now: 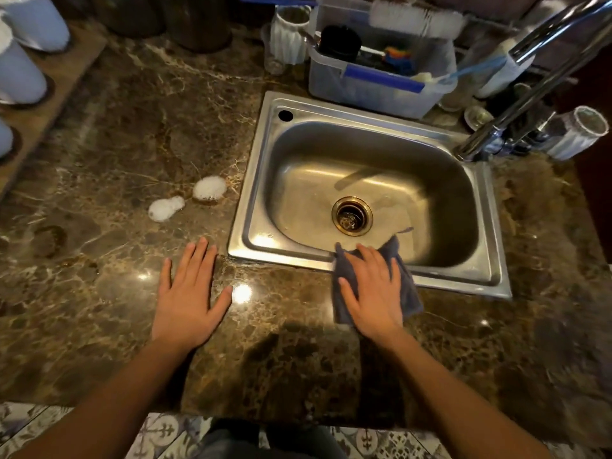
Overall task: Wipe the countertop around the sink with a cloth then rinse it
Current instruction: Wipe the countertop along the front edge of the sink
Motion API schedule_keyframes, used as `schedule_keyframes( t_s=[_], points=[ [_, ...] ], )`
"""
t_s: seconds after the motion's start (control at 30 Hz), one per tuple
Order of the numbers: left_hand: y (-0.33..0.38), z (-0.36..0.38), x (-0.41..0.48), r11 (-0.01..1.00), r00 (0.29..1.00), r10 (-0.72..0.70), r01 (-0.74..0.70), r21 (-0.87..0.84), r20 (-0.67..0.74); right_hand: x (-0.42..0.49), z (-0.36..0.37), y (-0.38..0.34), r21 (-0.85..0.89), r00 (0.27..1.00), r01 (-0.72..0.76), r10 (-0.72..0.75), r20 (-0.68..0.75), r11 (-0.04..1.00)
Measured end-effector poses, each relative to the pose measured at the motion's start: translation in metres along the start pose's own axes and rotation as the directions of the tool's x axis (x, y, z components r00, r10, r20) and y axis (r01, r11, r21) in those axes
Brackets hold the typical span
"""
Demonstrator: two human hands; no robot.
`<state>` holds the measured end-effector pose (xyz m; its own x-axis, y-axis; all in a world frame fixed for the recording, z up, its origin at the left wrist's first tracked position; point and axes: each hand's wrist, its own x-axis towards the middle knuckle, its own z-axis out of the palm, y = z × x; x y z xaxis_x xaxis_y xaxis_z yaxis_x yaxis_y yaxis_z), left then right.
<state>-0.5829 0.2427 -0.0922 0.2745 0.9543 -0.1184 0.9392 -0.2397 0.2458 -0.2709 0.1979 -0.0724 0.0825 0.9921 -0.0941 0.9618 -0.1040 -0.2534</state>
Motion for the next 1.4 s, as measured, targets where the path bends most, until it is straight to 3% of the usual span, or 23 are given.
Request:
schedule_keyframes(
  t_s=[0.17,0.33,0.5,0.63,0.87,1.03,1.3,1.4],
  points=[
    [0.001,-0.002,-0.001,1.000,1.000,-0.023,0.023,0.008,0.004,-0.014,-0.016,0.058,-0.020,0.989,-0.116,0.114,-0.093,0.993],
    [0.003,-0.003,0.000,0.999,1.000,-0.027,0.027,-0.024,0.007,-0.003,-0.012,0.037,0.015,0.961,-0.231,0.230,-0.152,0.973],
    [0.003,-0.004,0.001,0.999,0.999,-0.039,0.039,-0.036,-0.003,0.023,-0.005,-0.041,0.014,0.996,-0.004,0.003,0.088,1.000],
    [0.002,-0.004,0.002,0.999,0.999,-0.040,0.040,-0.034,-0.008,0.045,0.022,-0.120,-0.006,0.964,0.227,-0.224,0.144,0.974],
    [0.001,-0.002,0.001,0.998,0.999,-0.045,0.044,-0.051,-0.006,0.062,0.049,-0.173,-0.052,0.961,0.253,-0.245,0.129,0.966],
    [0.000,-0.001,0.001,0.997,0.999,-0.032,0.030,-0.072,-0.026,0.057,0.039,-0.154,-0.001,0.953,0.282,-0.280,0.114,0.959],
    [0.001,0.001,-0.001,0.999,0.999,-0.029,0.028,-0.032,-0.044,0.010,-0.002,0.000,-0.056,0.998,0.051,-0.048,0.048,0.997],
    [0.003,0.000,0.000,0.999,0.998,-0.042,0.040,-0.033,-0.044,-0.009,-0.016,0.062,-0.082,0.996,-0.084,0.081,-0.036,0.993]
  ],
)
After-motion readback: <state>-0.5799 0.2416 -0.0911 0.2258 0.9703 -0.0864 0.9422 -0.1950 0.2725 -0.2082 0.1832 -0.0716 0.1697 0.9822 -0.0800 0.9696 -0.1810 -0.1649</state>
